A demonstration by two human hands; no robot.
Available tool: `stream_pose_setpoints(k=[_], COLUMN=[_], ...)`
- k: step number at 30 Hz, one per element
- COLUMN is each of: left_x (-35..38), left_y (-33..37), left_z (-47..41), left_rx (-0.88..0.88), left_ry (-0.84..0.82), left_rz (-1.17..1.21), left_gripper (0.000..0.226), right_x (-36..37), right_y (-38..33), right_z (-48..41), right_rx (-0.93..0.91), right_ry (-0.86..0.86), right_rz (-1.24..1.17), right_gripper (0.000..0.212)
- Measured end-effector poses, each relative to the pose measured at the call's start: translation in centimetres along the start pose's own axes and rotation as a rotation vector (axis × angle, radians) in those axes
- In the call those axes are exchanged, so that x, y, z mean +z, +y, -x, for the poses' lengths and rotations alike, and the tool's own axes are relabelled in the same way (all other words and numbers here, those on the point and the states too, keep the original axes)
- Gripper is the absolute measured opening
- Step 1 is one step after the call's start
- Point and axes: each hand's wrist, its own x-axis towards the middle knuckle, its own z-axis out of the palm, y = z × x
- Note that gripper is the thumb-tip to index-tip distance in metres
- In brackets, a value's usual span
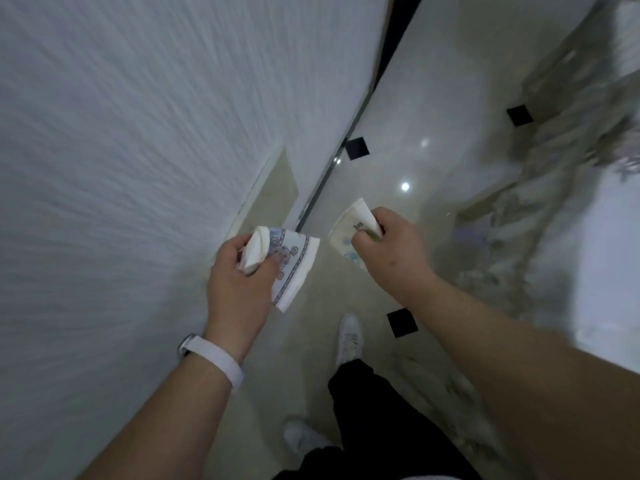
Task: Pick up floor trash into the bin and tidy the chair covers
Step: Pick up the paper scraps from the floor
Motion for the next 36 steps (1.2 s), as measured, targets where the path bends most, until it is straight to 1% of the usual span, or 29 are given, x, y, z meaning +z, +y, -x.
stream_pose_setpoints(k=[4,7,12,18,23,28,32,36], left_x=[2.0,3.7,6.3,9.9,14.5,20.2,25.3,29.4], left_y=[6.4,11.4,17.7,23.5,27.1,32.5,38.1,42.4], left_z=[-0.2,-0.3,-1.3,-5.1,-9.2,-13.5,-14.1,-13.5], left_rx=[0.056,0.113,0.183,0.283,0.333,0.384,0.457,0.524], left_ry=[-0.017,-0.034,-0.109,-0.19,-0.313,-0.487,-0.602,-0.715], left_rz=[-0.027,0.002,-0.011,-0.058,-0.02,0.003,0.034,0.057], left_gripper=[0.034,0.033,0.029,0.029,0.028,0.029,0.028,0.028], right_x=[-5.1,-9.0,-14.4,-18.8,-21.5,-25.8,-30.4,-34.1], right_y=[-3.1,-5.6,-8.8,-10.1,-10.9,-14.3,-16.2,-15.7], right_z=[-1.2,-2.5,-4.4,-6.8,-9.7,-12.9,-13.8,-13.6], right_rx=[0.006,-0.025,-0.051,-0.013,0.054,0.086,0.078,0.102], right_ry=[0.013,0.051,0.174,0.291,0.387,0.532,0.666,0.758], right_rz=[-0.079,-0.096,-0.122,-0.182,-0.175,-0.116,-0.108,-0.107], right_gripper=[0.013,0.011,0.011,0.008,0.012,0.009,0.008,0.015])
